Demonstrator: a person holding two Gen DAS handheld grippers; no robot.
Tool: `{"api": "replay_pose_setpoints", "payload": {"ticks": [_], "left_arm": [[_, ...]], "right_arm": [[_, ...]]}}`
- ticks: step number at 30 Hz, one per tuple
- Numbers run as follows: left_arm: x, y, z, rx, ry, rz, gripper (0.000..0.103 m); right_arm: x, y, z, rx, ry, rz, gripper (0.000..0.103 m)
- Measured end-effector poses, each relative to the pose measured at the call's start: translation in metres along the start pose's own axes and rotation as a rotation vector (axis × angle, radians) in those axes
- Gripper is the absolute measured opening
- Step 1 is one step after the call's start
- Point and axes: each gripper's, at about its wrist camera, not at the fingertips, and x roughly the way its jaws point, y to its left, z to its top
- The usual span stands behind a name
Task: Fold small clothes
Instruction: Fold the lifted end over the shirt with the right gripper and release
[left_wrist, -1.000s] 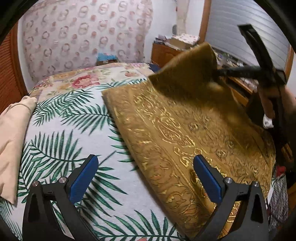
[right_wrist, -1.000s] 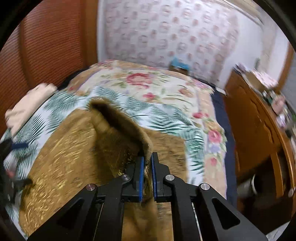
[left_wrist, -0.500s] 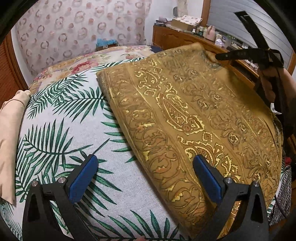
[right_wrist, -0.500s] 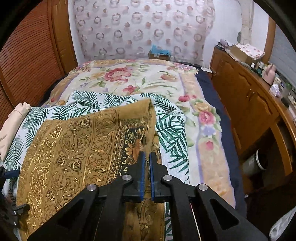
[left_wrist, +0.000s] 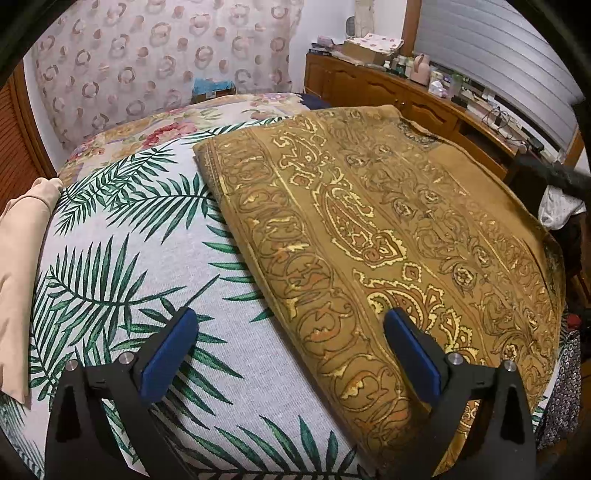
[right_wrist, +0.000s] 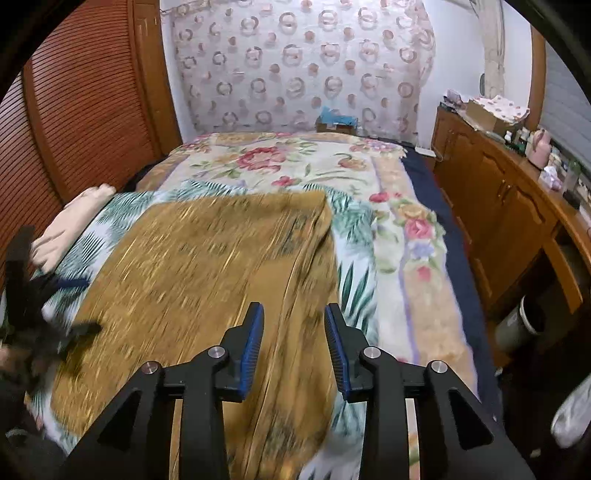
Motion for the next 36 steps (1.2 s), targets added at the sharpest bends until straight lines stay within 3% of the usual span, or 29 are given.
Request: {"api": "replay_pose_setpoints", "payload": {"ticks": [8, 16, 21, 22, 30, 36], "left_arm": [[-0.02, -0.004, -0.005, 0.006, -0.052, -0.02, 0.099], [-0.064, -0.021, -0.005, 0.043, -0.146, -0.031, 0.099], [-0.08, -0.029, -0.009, 0.063, -0.176, -0.033, 0.099], [-0.082, -0.028, -0.01, 0.063, -0.18, -0.038, 0.099], [-0.082, -0.023, -0.023, 0.041, -0.155, -0.09, 0.098], [-0.075, -0.025, -0.052, 0.061, -0.084, -0.149, 0.087]], "right_arm": [[-0.024, 0.023, -0.065, -0.024, 0.041, 0.031, 0.035], [-0.028, 0.03, -0.065, -0.027, 0.025, -0.002, 0.035], [-0.033, 0.034, -0.065, -0.029, -0.005, 0.001, 0.007], [-0.036, 0.034, -0.064, -0.031, -0.017, 0.005, 0.006], [-0.07, 0.033, -0.07, -0.02, -0.132, -0.028, 0.002], [-0.055, 0.012, -0.086, 0.046, -0.046, -0.009, 0.002]]}}
